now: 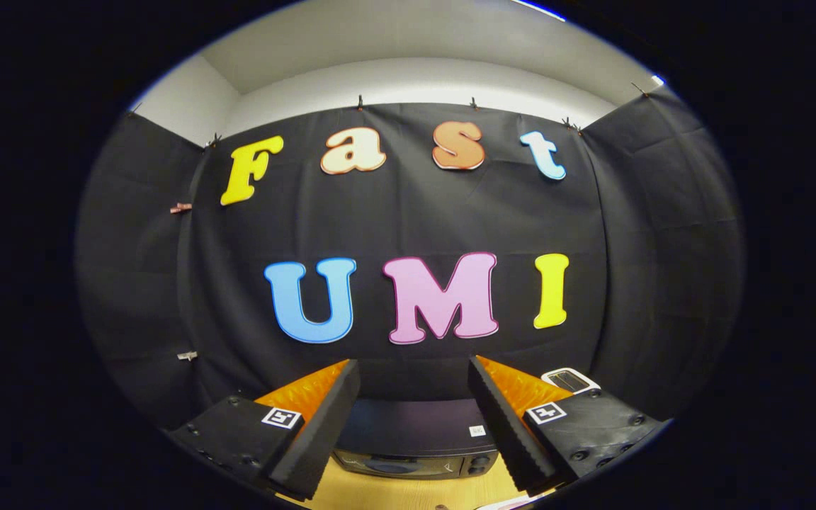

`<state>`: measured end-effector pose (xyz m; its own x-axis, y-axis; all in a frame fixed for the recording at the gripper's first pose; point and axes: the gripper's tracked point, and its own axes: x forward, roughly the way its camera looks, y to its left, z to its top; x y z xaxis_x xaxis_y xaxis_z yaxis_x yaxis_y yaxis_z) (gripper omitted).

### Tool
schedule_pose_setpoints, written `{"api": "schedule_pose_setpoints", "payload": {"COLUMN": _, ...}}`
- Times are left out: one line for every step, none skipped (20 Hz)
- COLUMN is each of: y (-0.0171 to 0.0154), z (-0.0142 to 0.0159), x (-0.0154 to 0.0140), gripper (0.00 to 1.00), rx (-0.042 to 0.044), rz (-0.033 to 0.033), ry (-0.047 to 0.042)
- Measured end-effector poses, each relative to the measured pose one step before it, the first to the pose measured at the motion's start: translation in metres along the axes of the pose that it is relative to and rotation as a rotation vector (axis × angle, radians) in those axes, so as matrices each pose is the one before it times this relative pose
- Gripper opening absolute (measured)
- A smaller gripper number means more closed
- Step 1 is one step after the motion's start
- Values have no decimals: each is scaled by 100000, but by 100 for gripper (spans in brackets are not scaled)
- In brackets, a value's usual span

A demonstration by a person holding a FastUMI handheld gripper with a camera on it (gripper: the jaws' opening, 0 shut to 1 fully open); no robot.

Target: Open the toaster oven, put the food inside, and close the toaster oven door.

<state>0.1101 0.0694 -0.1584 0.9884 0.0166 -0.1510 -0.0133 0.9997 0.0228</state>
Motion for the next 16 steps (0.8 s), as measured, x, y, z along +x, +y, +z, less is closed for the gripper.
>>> {"api": "schedule_pose_setpoints", "payload": {"y": 468, "z": -1419, "x": 872, "gripper": 99, "rx": -413, "rz": -619, "ry": 462}}
{"api": "schedule_pose_setpoints", "payload": {"y": 432, "z": -1674, "x": 777, "gripper": 99, "rx": 218, "rz": -258, "ry": 1112}}
{"api": "schedule_pose_setpoints", "payload": {"y": 470, "z": -1928, "x": 775, "gripper": 99, "rx": 514, "rz": -215, "ry": 1658}}
{"api": "schedule_pose_setpoints", "payload": {"y": 519, "z": -2004, "x": 860, "gripper": 99, "rx": 453, "rz": 272, "ry": 2491}}
{"api": "schedule_pose_setpoints", "payload": {"y": 563, "z": -2306, "x": 1214, "gripper": 99, "rx": -153, "rz": 260, "ry": 2936}}
{"api": "schedule_pose_setpoints", "payload": {"y": 161, "z": -1740, "x": 749, "gripper": 99, "rx": -432, "rz": -280, "ry": 2542}}
{"api": "schedule_pose_setpoints", "payload": {"y": 75, "z": -2066, "x": 879, "gripper": 99, "rx": -842, "rz": -419, "ry": 3255}}
{"api": "schedule_pose_setpoints", "payload": {"y": 196, "z": -2249, "x": 816, "gripper": 99, "rx": -543, "rz": -264, "ry": 4319}}
{"api": "schedule_pose_setpoints", "payload": {"y": 184, "z": -1964, "x": 796, "gripper": 99, "rx": -179, "rz": -458, "ry": 3491}}
{"api": "schedule_pose_setpoints", "payload": {"y": -17, "z": -1913, "x": 665, "gripper": 100, "rx": 393, "rz": -908, "ry": 3177}}
{"api": "schedule_pose_setpoints", "payload": {"y": -72, "z": -1902, "x": 595, "gripper": 100, "rx": 984, "rz": -954, "ry": 3849}}
{"api": "schedule_pose_setpoints", "payload": {"y": -93, "z": -1951, "x": 606, "gripper": 99, "rx": 1296, "rz": -808, "ry": 3981}}
{"api": "schedule_pose_setpoints", "payload": {"y": -52, "z": -1795, "x": 682, "gripper": 100, "rx": 1211, "rz": -929, "ry": 4599}}
{"api": "schedule_pose_setpoints", "payload": {"y": -478, "z": -1473, "x": 694, "gripper": 100, "rx": 1165, "rz": -1834, "ry": 3678}}
{"api": "schedule_pose_setpoints", "payload": {"y": -255, "z": -893, "x": 587, "gripper": 100, "rx": 1519, "rz": -812, "ry": 2224}}
{"api": "schedule_pose_setpoints", "payload": {"y": -123, "z": -726, "x": 594, "gripper": 100, "rx": 1026, "rz": -679, "ry": 1594}}
